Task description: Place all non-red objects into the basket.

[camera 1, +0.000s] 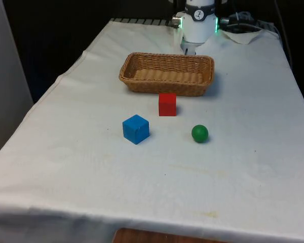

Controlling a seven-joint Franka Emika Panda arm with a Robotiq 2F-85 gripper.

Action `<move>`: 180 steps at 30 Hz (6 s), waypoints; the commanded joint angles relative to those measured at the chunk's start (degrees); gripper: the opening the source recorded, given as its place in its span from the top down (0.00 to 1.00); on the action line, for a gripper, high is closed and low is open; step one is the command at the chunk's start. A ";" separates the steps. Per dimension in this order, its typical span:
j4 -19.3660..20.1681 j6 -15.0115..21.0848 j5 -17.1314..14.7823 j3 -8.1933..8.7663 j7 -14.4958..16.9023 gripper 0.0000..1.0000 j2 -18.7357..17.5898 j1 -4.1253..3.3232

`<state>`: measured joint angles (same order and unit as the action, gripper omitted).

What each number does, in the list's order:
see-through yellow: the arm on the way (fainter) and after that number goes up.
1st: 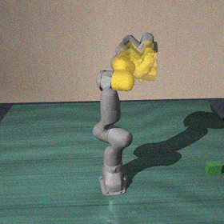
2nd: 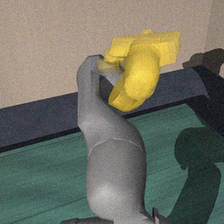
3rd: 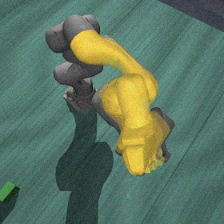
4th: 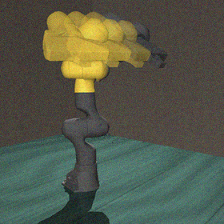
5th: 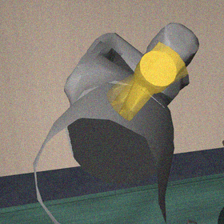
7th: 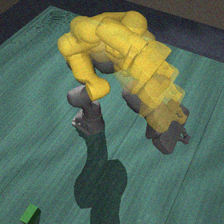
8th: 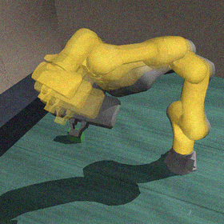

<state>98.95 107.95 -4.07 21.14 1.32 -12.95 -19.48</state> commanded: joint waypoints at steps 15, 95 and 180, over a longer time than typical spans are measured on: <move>1.15 5.04 -1.38 1.89 -0.63 0.00 -3.27 0.74; 0.00 26.24 -15.70 9.91 2.41 0.00 -22.46 3.44; -2.12 34.21 -28.71 9.28 3.15 0.98 -34.03 3.04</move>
<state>96.66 141.86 -32.66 30.42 4.41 -47.38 -16.39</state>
